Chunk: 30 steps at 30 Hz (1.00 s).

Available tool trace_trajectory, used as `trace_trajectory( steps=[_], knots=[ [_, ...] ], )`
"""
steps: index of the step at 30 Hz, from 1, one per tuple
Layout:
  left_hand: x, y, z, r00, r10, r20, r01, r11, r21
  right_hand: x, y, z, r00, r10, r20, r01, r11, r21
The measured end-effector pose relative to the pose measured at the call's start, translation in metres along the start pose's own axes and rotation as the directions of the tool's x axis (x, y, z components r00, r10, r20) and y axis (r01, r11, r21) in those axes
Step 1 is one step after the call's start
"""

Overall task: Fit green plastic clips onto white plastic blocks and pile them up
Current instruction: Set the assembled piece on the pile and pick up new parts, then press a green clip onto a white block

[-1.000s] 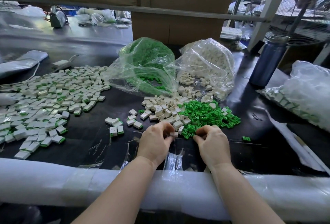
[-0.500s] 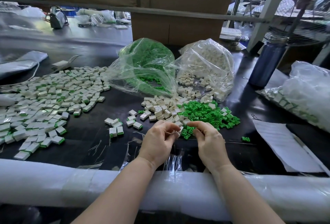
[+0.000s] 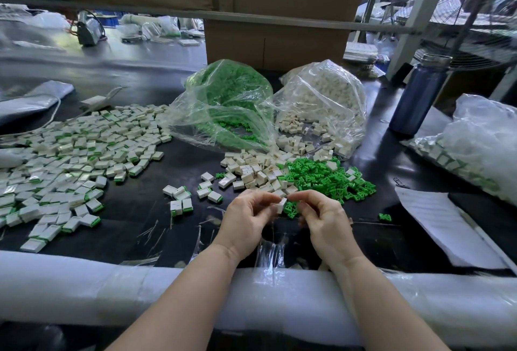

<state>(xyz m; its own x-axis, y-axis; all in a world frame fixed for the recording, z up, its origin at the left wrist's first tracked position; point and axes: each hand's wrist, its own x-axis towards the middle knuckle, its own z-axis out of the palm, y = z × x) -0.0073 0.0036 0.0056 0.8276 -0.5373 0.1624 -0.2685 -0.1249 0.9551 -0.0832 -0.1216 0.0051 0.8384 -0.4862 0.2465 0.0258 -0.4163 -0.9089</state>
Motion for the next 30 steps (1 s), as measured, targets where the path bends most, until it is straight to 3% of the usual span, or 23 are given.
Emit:
trace_trajectory(
  steps=[6,10,23,30],
  knots=[
    [0.0001,0.0000,0.0011,0.996,-0.053,0.067,0.062,0.987,-0.149,0.0018,-0.0010,-0.0008,0.997,0.072,0.017,-0.074,0.982,0.173],
    [-0.0005,-0.0009,0.0028,0.992,-0.058,0.109,0.072,0.989,-0.133,0.0023,-0.0016,-0.0024,0.997,0.077,0.012,-0.077,0.957,0.280],
    [-0.0005,-0.0022,0.0009,0.988,-0.044,0.147,0.055,0.996,-0.071,0.0008,-0.0027,-0.0040,0.998,0.043,0.053,-0.052,0.981,0.188],
    [0.0000,-0.0026,0.0010,0.991,-0.053,0.121,0.069,0.988,-0.137,0.0005,-0.0028,-0.0036,0.995,0.073,0.063,-0.083,0.980,0.183]
  ],
)
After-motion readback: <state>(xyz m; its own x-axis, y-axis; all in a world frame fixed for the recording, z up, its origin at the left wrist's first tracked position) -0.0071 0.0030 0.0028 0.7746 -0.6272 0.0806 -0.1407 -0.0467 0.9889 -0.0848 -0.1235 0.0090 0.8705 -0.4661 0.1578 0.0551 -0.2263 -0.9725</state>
